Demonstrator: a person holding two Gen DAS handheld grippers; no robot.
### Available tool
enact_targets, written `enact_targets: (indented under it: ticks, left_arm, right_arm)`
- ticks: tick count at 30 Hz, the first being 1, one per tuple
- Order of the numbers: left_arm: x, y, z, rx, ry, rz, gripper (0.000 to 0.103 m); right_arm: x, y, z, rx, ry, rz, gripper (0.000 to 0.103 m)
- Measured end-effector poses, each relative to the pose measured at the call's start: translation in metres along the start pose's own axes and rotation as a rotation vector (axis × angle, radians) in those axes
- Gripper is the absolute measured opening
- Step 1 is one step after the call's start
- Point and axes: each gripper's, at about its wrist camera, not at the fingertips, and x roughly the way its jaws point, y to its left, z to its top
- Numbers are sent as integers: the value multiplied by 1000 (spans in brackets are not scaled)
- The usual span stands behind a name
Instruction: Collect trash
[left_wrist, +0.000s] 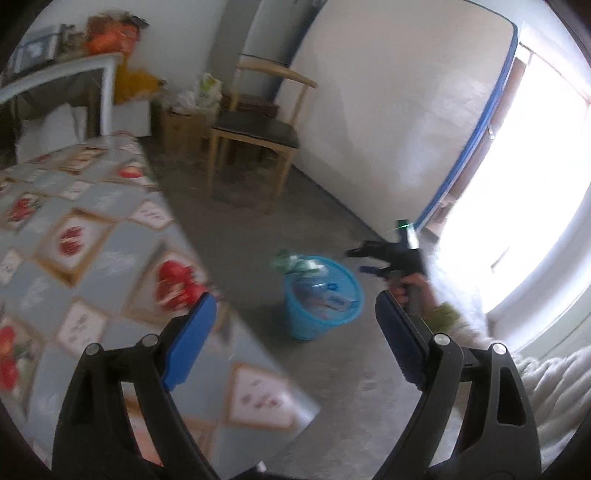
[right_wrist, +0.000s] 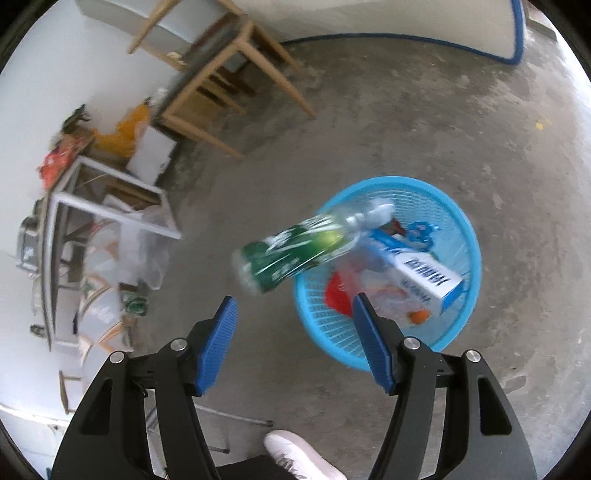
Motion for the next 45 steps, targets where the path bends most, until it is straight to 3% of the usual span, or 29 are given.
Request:
enact_targets:
  ticks: [6, 8, 11, 14, 17, 21, 23, 26, 29, 34, 40, 45]
  left_arm:
    - [-33, 15, -38, -47, -34, 114, 90]
    - [-40, 17, -47, -62, -64, 149, 92]
    - [-52, 17, -55, -90, -116, 211, 94]
    - [-65, 19, -63, -155, -167, 291, 94]
    - [-83, 18, -72, -226, -205, 411, 94]
    - [-96, 13, -85, -229, -212, 592, 94]
    - [-102, 11, -92, -222, -204, 657, 94]
    - [-111, 11, -99, -227, -173, 639, 94]
    - [-116, 12, -106, -254, -163, 648, 94]
    - [-115, 8, -122, -313, -147, 600, 94]
    - [-95, -2, -131, -254, -51, 596, 94]
    - [-85, -5, -130, -242, -19, 591, 94]
  right_arm:
    - [-88, 58, -86, -199, -101, 45, 67]
    - [-128, 91, -131, -346, -180, 13, 82]
    - [-170, 131, -184, -527, -279, -26, 97]
    - [-197, 162, -226, -649, -357, -39, 97]
    - [-209, 185, -261, -750, -357, -13, 97]
    - [-216, 202, -290, -804, -376, -64, 97]
    - [-223, 211, -312, -858, -435, -105, 97]
    - [-236, 219, -339, -880, -523, -144, 97]
    - [-242, 215, -353, -819, -542, -85, 97]
    - [-227, 210, -368, -759, -460, -140, 97]
    - [-215, 197, -377, -760, -429, -205, 97]
    - [-208, 190, -369, -744, -430, -257, 97]
